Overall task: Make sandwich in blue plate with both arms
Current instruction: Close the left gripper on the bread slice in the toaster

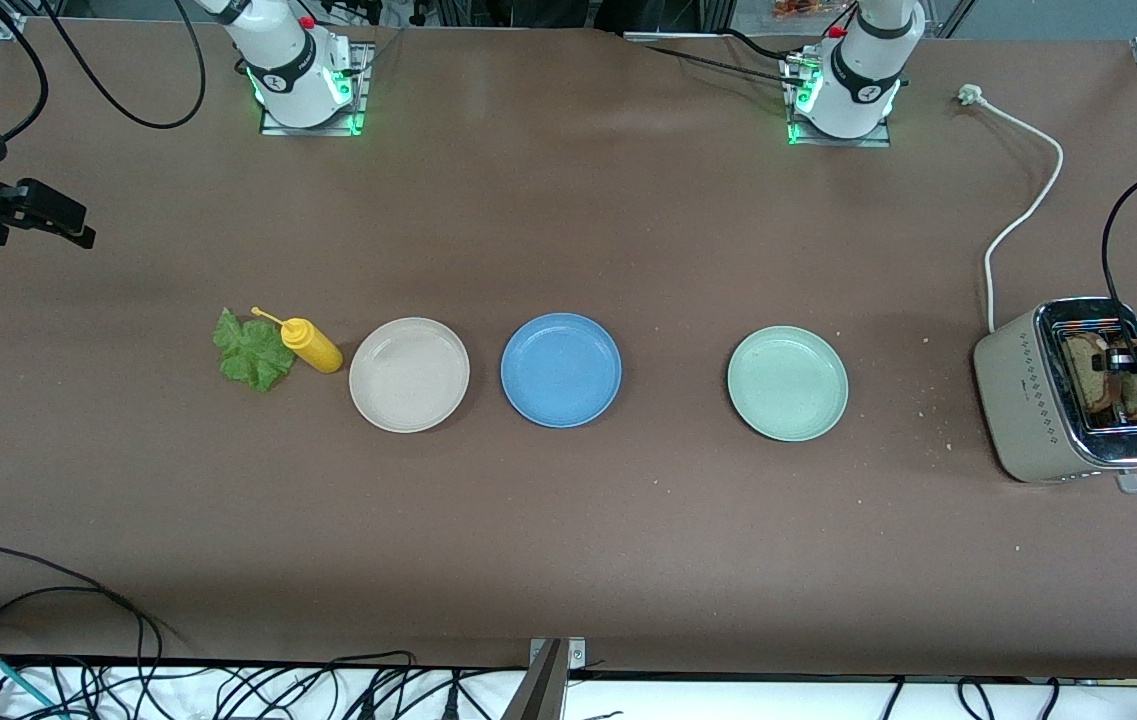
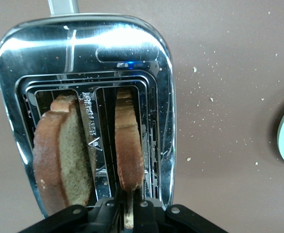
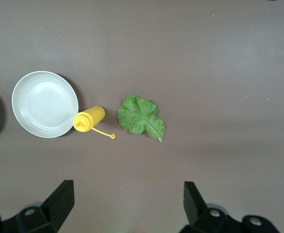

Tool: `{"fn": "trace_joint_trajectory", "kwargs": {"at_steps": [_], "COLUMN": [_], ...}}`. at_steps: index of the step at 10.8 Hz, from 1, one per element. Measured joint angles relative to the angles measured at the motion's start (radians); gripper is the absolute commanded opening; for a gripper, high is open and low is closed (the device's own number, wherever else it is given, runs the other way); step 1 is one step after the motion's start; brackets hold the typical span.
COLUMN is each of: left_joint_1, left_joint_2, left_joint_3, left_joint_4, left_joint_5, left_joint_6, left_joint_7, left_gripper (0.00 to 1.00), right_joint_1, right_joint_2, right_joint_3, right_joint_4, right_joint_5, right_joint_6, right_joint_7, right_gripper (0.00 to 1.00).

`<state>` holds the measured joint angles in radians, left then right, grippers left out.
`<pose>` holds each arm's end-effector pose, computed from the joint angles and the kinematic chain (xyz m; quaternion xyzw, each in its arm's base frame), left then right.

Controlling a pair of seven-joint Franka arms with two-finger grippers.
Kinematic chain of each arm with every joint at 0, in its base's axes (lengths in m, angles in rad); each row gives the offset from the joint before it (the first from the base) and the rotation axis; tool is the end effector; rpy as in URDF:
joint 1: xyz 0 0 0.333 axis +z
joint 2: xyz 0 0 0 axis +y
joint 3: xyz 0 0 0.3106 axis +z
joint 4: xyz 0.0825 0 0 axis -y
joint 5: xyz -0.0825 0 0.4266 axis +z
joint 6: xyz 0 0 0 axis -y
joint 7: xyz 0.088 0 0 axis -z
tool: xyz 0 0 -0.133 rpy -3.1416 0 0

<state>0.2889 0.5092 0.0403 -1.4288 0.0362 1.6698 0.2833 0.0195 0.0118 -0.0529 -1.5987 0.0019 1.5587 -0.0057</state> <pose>0.6630 0.2274 0.3367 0.9905 0.0173 -0.1356 0.0138 0.5964 -0.0195 0.5707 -0.9996 0.0139 0.0259 0.0011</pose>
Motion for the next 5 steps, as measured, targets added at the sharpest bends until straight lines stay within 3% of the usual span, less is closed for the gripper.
{"fn": "trace_joint_trajectory", "kwargs": {"at_steps": [5], "left_joint_1": [-0.001], "left_joint_2": [0.0], "left_joint_3": [-0.004], "left_joint_4": [0.013], "left_joint_5": [0.0], "left_joint_6": [0.0], "left_joint_7": [0.0], "left_gripper": [0.0], "right_joint_1": [0.0], "right_joint_2": [0.0], "right_joint_3": [0.0], "right_joint_4": [0.0], "right_joint_5": [0.0], "right_joint_6": [0.0], "right_joint_7": [0.0], "right_gripper": [1.0]}}
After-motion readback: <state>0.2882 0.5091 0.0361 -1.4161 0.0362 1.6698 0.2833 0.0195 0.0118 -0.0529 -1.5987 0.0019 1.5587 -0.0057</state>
